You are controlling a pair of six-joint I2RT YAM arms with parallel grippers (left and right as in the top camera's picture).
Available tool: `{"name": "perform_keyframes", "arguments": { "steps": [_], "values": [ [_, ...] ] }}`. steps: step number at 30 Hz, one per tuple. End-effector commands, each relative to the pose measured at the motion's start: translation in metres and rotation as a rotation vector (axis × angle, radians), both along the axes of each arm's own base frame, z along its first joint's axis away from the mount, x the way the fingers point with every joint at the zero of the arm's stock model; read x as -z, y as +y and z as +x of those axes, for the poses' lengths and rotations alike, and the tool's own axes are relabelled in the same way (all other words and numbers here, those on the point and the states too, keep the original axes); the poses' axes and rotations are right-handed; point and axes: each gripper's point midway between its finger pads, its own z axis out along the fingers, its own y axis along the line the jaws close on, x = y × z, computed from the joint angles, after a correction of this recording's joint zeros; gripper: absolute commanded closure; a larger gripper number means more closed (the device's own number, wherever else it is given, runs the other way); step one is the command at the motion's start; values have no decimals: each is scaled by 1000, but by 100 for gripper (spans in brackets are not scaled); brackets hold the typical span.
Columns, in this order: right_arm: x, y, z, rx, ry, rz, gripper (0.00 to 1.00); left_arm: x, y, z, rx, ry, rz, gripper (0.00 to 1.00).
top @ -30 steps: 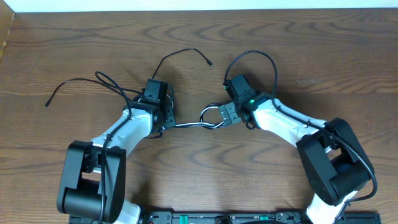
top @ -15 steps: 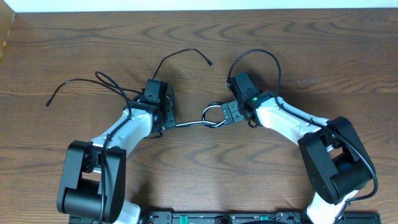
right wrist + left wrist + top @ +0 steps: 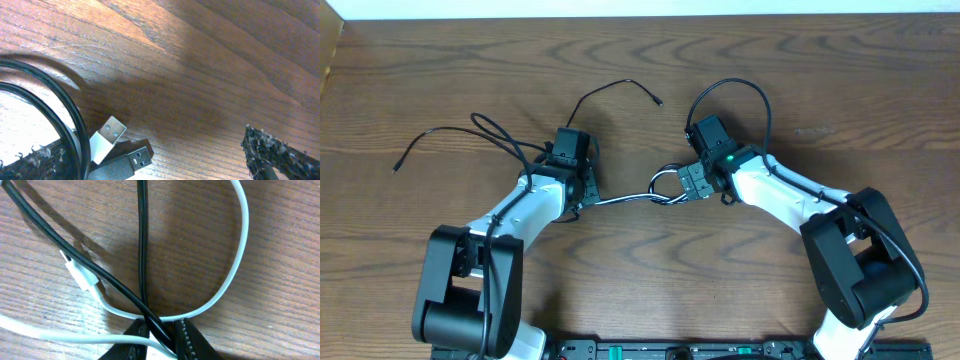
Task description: Untangle cables
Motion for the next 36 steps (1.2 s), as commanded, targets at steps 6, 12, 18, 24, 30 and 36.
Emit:
{"name": "perform_keyframes", "arguments": {
  "steps": [6, 12, 18, 24, 30, 36],
  "values": [
    [41, -45, -21, 17, 97, -171, 1, 31, 26, -35, -10, 133, 107, 77],
    [44, -25, -27, -18, 138, -61, 1, 33, 9, -35, 6, 140, 11, 77],
    [45, -15, -29, -45, 155, -11, 1, 33, -6, -34, 24, 140, -77, 77],
    [45, -15, -29, -45, 155, -11, 1, 30, -9, -28, 50, 120, -77, 76],
    [45, -14, -28, -45, 151, -9, 1, -13, -16, 2, 85, 45, -82, 33],
    [45, -14, -28, -45, 151, -8, 1, -55, -29, 16, 113, 13, -95, 25]
  ]
}}
